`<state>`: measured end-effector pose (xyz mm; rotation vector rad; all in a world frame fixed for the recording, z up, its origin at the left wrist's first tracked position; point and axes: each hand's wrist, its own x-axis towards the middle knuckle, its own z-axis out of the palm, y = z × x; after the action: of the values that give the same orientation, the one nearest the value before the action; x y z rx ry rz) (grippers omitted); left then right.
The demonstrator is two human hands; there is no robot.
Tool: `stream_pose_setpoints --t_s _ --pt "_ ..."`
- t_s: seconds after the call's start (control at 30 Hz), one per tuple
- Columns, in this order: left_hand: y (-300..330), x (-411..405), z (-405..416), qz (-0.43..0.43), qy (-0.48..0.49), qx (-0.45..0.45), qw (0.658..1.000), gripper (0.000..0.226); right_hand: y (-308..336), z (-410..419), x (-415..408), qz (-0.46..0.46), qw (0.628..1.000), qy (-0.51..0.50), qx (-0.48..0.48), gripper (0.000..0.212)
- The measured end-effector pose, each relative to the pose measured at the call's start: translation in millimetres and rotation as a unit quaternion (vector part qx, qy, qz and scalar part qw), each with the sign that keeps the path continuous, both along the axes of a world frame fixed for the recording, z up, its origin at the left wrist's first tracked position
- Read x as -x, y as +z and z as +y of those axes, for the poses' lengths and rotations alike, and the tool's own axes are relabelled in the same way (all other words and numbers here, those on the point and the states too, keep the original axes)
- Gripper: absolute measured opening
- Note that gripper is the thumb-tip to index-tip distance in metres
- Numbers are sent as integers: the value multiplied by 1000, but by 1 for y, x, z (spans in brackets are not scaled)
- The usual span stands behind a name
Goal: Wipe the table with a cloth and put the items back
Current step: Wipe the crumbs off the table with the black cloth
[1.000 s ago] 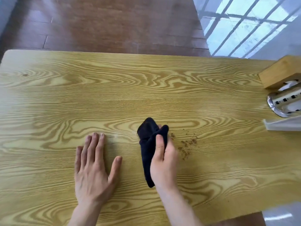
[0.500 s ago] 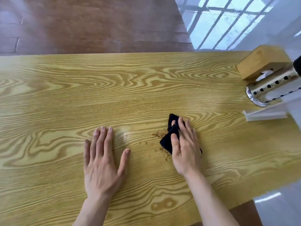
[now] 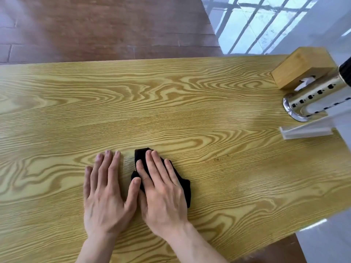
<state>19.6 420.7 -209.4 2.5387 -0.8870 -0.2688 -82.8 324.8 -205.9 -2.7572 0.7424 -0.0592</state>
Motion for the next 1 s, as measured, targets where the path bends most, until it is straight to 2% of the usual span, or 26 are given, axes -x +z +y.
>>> stream_pose_setpoints --t_s 0.2,0.4,0.57,0.63,0.7,0.8,0.9,1.0 --pt "0 1 2 -7 -3 0 1000 80 -10 -22 17 -9 998 44 34 63" --pt "1 0 1 -2 -4 -7 1000 82 -12 -97 38 47 982 -176 59 65" --pt "2 -1 0 -1 -8 -17 1000 81 -8 -100 8 47 964 -256 50 65" --pt "1 -1 0 2 -8 -13 1000 81 -3 -78 -12 39 977 -210 29 64" --pt "0 -1 1 3 -10 -11 1000 81 1 -49 -28 21 993 -120 -4 65" --pt "0 -2 2 8 -3 10 1000 80 2 -14 -31 12 1000 -6 -6 64" --pt "1 -2 1 10 2 18 1000 79 -2 -15 -19 -21 999 26 -11 57" --pt "2 0 2 11 4 22 1000 79 -4 -22 -5 -61 998 2 -9 53"
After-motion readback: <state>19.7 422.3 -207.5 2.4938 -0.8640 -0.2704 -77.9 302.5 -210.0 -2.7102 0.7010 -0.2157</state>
